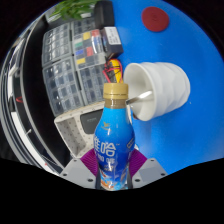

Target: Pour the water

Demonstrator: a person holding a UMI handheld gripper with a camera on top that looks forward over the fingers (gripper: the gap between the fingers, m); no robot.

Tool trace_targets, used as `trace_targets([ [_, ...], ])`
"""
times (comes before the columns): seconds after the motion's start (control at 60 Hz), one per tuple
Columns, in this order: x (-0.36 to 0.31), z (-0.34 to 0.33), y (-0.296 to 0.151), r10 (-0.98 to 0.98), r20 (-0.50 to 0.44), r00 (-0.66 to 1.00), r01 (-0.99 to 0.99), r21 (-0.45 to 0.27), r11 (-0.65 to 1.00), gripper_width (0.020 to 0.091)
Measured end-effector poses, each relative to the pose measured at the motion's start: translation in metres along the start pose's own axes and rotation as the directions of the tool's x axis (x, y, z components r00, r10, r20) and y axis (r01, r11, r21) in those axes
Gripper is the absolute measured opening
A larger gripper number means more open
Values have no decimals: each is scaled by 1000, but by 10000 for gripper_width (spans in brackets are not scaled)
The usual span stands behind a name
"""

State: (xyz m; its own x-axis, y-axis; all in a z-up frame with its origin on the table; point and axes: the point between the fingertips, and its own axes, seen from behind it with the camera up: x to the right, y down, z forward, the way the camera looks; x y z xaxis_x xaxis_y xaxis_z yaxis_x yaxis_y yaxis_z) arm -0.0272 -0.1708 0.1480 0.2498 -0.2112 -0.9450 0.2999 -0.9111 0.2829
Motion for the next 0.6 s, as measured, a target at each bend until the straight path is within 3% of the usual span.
trace_targets([
  [0.133,-12,-12,11,-258,-24,966,257,-49,965,359],
  [0.217,-38,-24,9,-497,-24,868,496,-44,867,360],
  [0.333,-91,-40,-18,-772,-22,635,772,54,633,362],
  [0.383,-116,-49,-26,-847,-56,528,849,57,525,394],
  [0.5,-148,-66,-70,-949,-167,268,961,109,253,383],
  [0.6,-157,-81,-120,-952,-295,77,994,103,49,384],
])
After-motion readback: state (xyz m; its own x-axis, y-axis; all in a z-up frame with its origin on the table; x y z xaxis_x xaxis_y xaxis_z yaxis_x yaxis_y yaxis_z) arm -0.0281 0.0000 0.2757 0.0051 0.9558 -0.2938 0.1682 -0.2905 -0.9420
